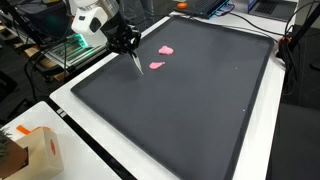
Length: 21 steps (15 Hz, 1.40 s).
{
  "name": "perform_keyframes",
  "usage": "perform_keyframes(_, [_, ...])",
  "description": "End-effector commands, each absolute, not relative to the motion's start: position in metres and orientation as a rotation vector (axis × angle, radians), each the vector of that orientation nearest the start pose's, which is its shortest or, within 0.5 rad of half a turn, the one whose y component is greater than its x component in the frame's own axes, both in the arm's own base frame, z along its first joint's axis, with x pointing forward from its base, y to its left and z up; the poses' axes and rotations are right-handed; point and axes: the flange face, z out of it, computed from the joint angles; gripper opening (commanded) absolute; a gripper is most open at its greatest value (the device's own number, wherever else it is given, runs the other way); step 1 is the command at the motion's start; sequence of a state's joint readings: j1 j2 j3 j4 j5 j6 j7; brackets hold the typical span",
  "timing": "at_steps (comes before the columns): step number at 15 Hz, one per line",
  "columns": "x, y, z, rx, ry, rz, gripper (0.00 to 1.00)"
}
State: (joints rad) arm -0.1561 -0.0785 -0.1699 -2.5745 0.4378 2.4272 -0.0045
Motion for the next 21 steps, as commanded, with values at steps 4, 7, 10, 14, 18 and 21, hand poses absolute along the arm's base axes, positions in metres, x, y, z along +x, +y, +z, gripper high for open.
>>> perform_keyframes(4, [0.407,-0.117,0.292,-2.83,0.84,0.038,0.01])
perform_keyframes(7, [0.409,-0.106,0.297,-2.885,0.797,0.045,0.01])
perform_keyframes(10, [0.409,-0.093,0.305,-2.936,0.752,0.045,0.01])
perform_keyframes(14, [0.407,-0.074,0.321,-2.989,0.687,0.052,0.01])
perform_keyframes(18, [0.402,-0.047,0.347,-3.037,0.597,0.052,0.01])
perform_keyframes(21, [0.397,-0.022,0.371,-3.058,0.528,0.057,0.01])
